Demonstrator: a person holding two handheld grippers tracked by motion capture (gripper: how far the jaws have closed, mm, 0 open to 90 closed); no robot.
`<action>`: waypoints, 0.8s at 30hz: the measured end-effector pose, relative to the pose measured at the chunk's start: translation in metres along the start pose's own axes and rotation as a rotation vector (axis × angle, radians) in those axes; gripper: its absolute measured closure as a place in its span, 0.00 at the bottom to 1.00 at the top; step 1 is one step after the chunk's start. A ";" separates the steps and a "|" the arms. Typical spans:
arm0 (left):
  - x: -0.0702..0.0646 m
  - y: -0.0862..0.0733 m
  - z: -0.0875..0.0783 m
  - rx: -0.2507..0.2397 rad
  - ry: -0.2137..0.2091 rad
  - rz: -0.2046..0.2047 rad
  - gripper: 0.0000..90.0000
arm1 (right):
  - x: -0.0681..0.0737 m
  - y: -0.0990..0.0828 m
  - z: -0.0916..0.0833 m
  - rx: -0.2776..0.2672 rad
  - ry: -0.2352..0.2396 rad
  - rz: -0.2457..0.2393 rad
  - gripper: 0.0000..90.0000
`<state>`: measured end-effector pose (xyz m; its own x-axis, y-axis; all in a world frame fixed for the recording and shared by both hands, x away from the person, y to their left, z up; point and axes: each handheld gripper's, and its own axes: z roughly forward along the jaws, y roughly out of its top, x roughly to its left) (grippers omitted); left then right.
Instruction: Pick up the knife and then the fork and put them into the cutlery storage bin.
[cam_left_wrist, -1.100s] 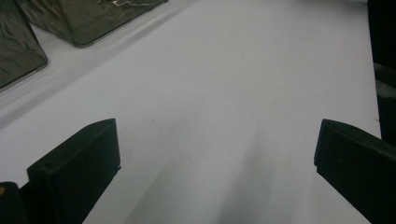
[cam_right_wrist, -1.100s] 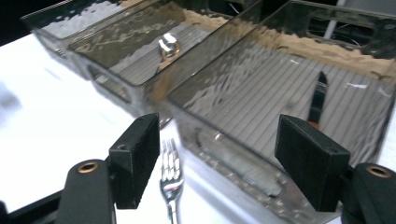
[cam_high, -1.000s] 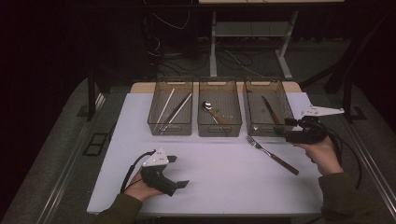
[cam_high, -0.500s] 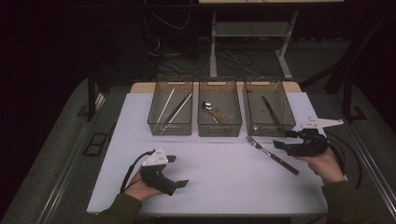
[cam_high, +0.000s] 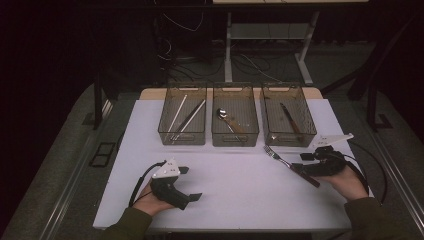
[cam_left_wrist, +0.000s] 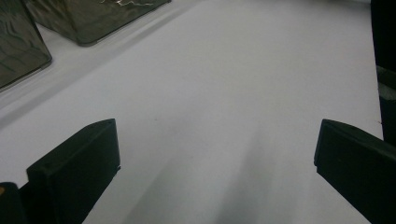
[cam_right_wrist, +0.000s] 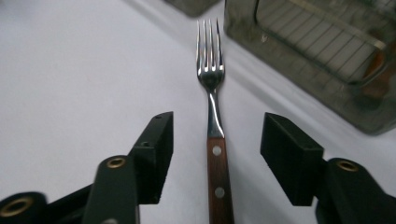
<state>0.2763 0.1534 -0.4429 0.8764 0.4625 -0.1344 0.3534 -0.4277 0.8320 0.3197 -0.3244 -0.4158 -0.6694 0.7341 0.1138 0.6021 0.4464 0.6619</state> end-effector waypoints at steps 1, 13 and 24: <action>0.000 0.000 0.000 -0.001 0.000 -0.001 0.00 | 0.000 0.000 0.002 0.016 0.001 -0.003 0.54; 0.000 0.000 0.001 -0.001 0.000 0.001 0.00 | -0.002 -0.001 0.019 0.141 0.014 -0.043 0.77; -0.001 0.000 0.001 0.000 -0.002 0.001 0.00 | -0.001 0.009 0.029 0.264 -0.007 -0.098 0.84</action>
<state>0.2762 0.1519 -0.4436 0.8774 0.4605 -0.1345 0.3524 -0.4282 0.8321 0.3383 -0.3061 -0.4310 -0.7274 0.6842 0.0529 0.6281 0.6326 0.4531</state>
